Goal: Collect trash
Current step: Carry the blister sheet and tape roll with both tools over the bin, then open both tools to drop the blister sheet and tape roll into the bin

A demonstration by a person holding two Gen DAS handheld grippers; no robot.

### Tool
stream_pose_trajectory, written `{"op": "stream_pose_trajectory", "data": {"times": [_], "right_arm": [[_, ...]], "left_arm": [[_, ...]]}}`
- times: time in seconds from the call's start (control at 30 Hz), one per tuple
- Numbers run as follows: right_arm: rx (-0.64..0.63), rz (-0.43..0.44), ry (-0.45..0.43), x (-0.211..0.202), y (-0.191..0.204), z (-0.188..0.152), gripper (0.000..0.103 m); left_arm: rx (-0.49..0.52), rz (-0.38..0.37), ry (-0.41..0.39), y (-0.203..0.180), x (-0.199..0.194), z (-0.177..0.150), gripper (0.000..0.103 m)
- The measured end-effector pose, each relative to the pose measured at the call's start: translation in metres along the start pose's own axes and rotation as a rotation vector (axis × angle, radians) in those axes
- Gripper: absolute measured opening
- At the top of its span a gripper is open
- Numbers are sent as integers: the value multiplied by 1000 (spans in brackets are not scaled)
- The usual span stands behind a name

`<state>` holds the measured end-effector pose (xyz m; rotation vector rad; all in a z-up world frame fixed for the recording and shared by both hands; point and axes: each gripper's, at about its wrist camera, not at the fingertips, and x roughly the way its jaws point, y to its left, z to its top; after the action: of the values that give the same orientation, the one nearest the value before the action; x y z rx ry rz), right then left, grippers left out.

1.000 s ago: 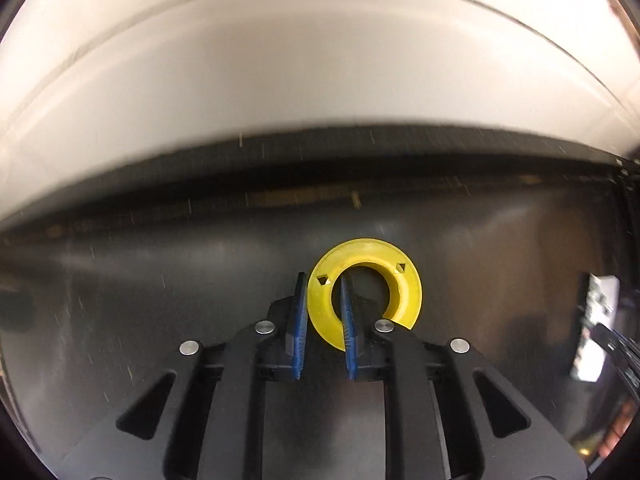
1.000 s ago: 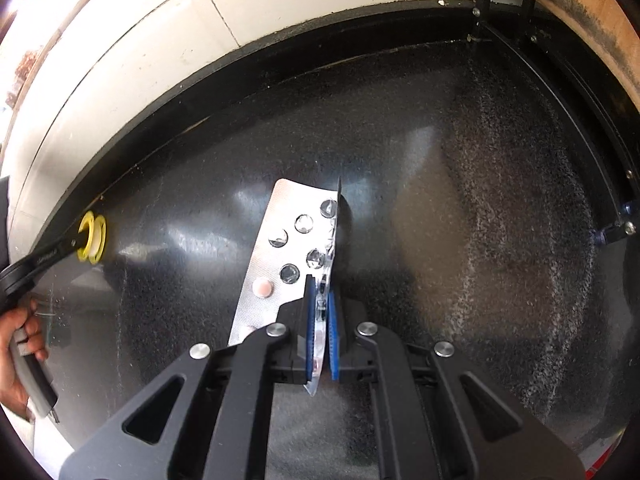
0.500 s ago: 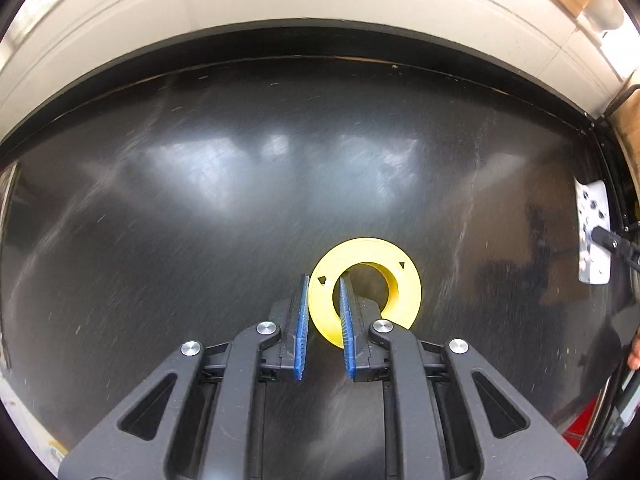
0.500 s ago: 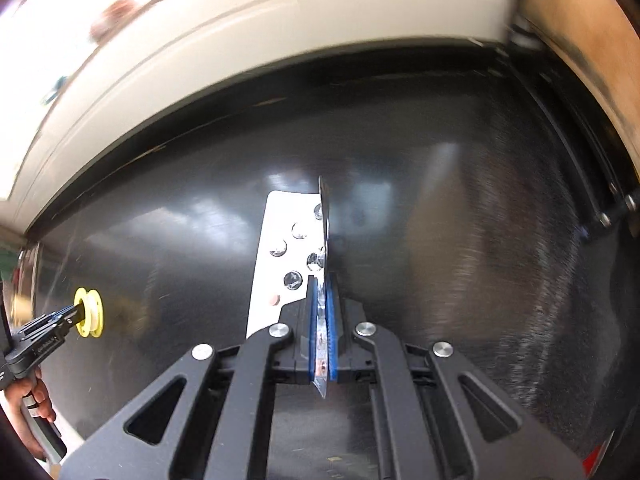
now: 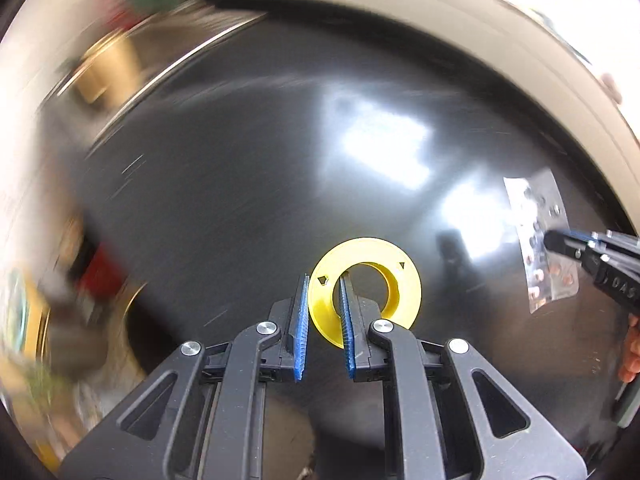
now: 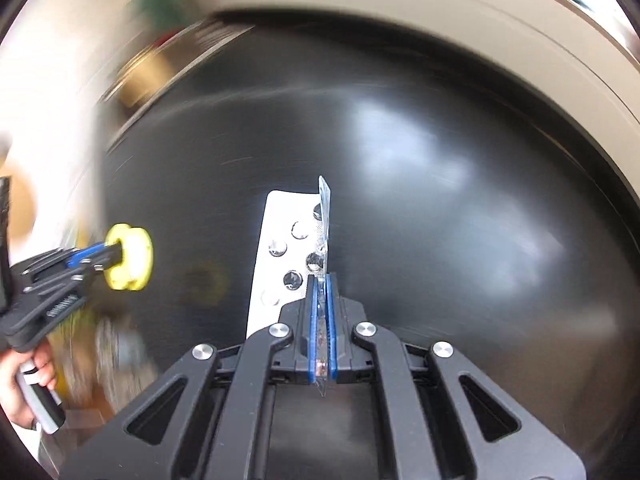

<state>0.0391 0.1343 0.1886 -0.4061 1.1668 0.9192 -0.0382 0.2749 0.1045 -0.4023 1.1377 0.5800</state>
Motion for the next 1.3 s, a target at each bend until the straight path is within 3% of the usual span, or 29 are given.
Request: {"op": "stream_pose_trajectory", "data": {"times": [0.27, 0.37, 0.53, 0.67, 0.9, 1.1, 1.3], "right_arm": [[-419, 189, 110, 53, 209, 39, 5], [-551, 214, 159, 90, 271, 29, 5], [-686, 209, 240, 176, 353, 5, 5], [-740, 179, 289, 253, 385, -2, 5], [-692, 122, 398, 375, 397, -22, 5], [-671, 90, 429, 415, 393, -24, 5], [-657, 93, 426, 418, 392, -21, 5]], "left_arm": [[-391, 81, 53, 146, -5, -89, 14], [-507, 81, 74, 184, 15, -118, 14], [-723, 47, 87, 252, 84, -163, 14], [-851, 24, 79, 295, 140, -185, 14], [-914, 12, 125, 324, 227, -208, 14], [-946, 5, 143, 329, 250, -223, 14], [-947, 7, 151, 331, 255, -223, 14]]}}
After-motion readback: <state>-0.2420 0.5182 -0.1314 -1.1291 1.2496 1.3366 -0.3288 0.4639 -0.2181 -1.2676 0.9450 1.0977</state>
